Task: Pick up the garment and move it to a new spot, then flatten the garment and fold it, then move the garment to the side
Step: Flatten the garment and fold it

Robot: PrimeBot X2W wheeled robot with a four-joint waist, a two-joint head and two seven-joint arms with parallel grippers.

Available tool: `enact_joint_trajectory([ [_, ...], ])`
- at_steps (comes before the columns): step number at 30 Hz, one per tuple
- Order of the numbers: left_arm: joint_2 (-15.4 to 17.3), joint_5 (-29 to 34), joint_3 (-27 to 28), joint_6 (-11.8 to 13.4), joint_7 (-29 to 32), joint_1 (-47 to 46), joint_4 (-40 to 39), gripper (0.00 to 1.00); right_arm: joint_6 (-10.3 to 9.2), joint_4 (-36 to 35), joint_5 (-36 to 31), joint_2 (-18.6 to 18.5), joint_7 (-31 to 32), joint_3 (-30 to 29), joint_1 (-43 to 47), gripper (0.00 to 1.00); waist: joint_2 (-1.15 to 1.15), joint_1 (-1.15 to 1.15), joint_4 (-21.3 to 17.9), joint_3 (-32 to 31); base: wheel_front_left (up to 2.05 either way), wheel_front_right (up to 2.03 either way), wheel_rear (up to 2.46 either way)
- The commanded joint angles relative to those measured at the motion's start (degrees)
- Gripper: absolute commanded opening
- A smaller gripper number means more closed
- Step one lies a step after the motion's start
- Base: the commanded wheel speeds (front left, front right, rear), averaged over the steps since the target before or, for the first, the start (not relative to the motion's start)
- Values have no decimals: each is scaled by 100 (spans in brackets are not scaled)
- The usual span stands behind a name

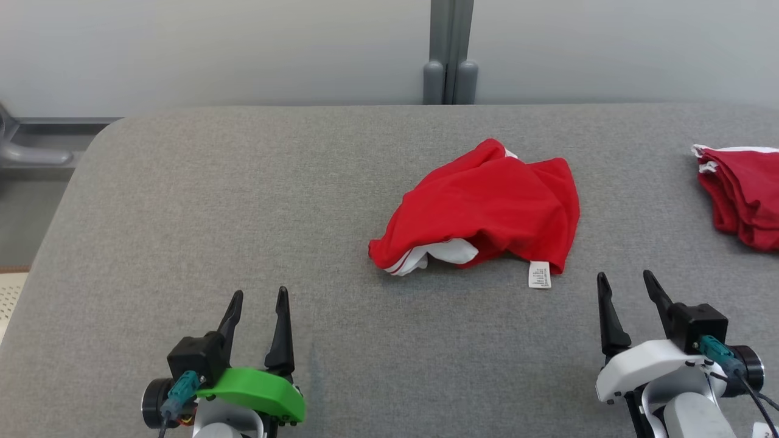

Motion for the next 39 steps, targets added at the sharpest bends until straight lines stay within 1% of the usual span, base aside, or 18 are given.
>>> enact_joint_trajectory([
  [1,4,45,-9,-14,-2,-147,-28,100,-9,180,-74,-9,25,-20,-206,100,0,0,215,217,0,0,0],
  [11,-10,-19,-86,33,-1,-342,-140,100,-9,1793,-933,-14,-43,-378,-1196,100,0,0,756,720,0,0,0],
  [15,-9,-50,-109,67,-1,-384,-183,100,-9,2230,-1213,-13,-111,-592,-1491,100,0,0,862,834,0,0,0],
  [18,-10,-30,-91,95,-1,-371,-194,100,-9,2423,-1381,-12,-138,-691,-1669,100,0,0,870,871,0,0,0],
  [19,-10,-16,-77,99,-1,-358,-199,100,-9,2452,-1433,-15,-155,-720,-1727,55,0,0,852,875,0,0,0],
  [20,-10,-4,-68,111,-1,-341,-203,100,-9,2459,-1462,-16,-162,-753,-1769,36,0,0,832,872,0,0,0],
  [21,-10,10,-57,108,-1,-317,-203,100,-9,2439,-1500,-18,-168,-793,-1802,20,0,0,800,860,0,0,0],
  [22,-10,20,-52,109,-1,-302,-201,100,-9,2372,-1512,-16,-172,-812,-1818,12,0,0,767,848,0,0,0],
  [23,-10,28,-54,105,-1,-288,-197,100,-9,2302,-1534,-17,-169,-836,-1824,0,0,0,731,834,0,0,0],
  [28,-9,25,-72,72,-2,-200,-164,100,-9,1679,-1795,-26,-160,-898,-1534,0,0,0,450,698,0,0,0],
  [33,-7,4,-133,72,-1,-115,-141,100,-9,955,-2333,-193,-160,-1005,-1044,0,0,0,163,555,0,0,0],
  [35,-6,-4,-156,82,-1,-106,-134,100,-9,744,-2520,-282,-160,-1085,-824,0,0,0,79,521,0,0,0],
  [37,-6,-12,-176,95,-1,-89,-130,100,-9,591,-2639,-293,-160,-1169,-610,0,0,0,14,503,0,0,0],
  [39,-6,-17,-195,96,-1,-85,-129,100,-9,548,-2744,-325,-97,-1260,-416,0,0,0,-28,511,0,0,0],
])
